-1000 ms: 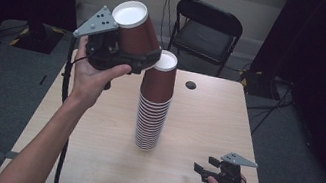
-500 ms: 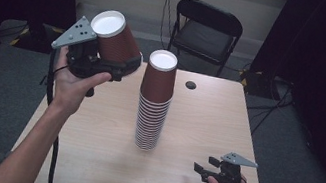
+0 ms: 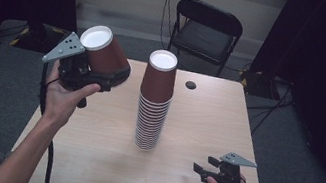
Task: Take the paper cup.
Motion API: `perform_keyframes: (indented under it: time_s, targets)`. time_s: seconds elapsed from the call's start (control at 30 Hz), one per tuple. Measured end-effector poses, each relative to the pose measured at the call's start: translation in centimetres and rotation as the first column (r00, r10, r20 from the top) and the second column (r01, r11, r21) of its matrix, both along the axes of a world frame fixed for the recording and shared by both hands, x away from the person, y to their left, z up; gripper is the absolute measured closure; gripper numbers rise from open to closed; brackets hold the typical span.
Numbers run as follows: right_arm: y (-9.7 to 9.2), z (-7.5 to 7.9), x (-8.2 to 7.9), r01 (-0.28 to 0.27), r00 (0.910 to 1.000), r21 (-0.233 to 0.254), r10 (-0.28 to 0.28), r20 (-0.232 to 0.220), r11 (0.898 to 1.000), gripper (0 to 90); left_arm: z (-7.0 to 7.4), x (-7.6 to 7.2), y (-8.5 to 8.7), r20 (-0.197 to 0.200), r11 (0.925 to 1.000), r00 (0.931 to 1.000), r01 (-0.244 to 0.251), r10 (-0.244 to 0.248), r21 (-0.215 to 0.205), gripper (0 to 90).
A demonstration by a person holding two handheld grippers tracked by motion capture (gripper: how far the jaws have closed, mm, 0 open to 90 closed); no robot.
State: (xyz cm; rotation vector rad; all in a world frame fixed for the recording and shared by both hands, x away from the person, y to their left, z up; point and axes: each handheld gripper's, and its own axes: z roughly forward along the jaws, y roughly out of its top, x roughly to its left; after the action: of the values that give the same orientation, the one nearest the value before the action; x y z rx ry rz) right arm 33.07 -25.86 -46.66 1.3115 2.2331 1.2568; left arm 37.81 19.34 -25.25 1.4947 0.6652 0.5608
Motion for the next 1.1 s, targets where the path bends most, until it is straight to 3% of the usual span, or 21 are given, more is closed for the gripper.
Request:
perform_keyframes:
  time_s: [0.2, 0.3, 0.6, 0.87, 1.0, 1.1]
  targets:
    - [0.1, 0.0, 0.0, -0.002, 1.0, -0.001, 0.002, -0.004, 1.0, 29.2, -1.3, -0.3, 0.4, -0.038, 0.9997, 0.9991, -0.021, 0.021, 0.009, 12.0]
    - [0.1, 0.0, 0.0, -0.002, 1.0, 0.002, 0.002, -0.002, 1.0, 29.2, -1.9, -0.4, 0.6, -0.082, 0.9999, 0.9967, 0.001, 0.0, 0.014, 12.1]
    - [0.3, 0.2, -0.1, -0.002, 1.0, -0.001, 0.002, 0.002, 1.0, 28.9, -4.3, -2.1, 0.9, -0.161, 0.9998, 0.9867, 0.019, -0.017, 0.01, 11.9]
    - [1.1, 0.6, -0.3, 0.0, 0.9995, 0.009, 0.0, 0.03, 1.0, 29.3, -7.0, -2.6, 0.9, -0.201, 0.9999, 0.9794, 0.014, -0.015, -0.009, 11.9]
    - [1.6, 1.0, -0.6, -0.004, 0.9983, 0.004, 0.004, 0.058, 1.0, 29.2, -8.6, -2.9, 0.6, -0.21, 0.9995, 0.9777, 0.007, 0.0, 0.032, 11.9]
    - [1.9, 1.2, -0.8, -0.02, 0.998, 0.014, 0.019, 0.061, 1.0, 29.2, -9.6, -3.1, 0.1, -0.221, 0.9986, 0.9748, 0.036, -0.026, 0.038, 11.9]
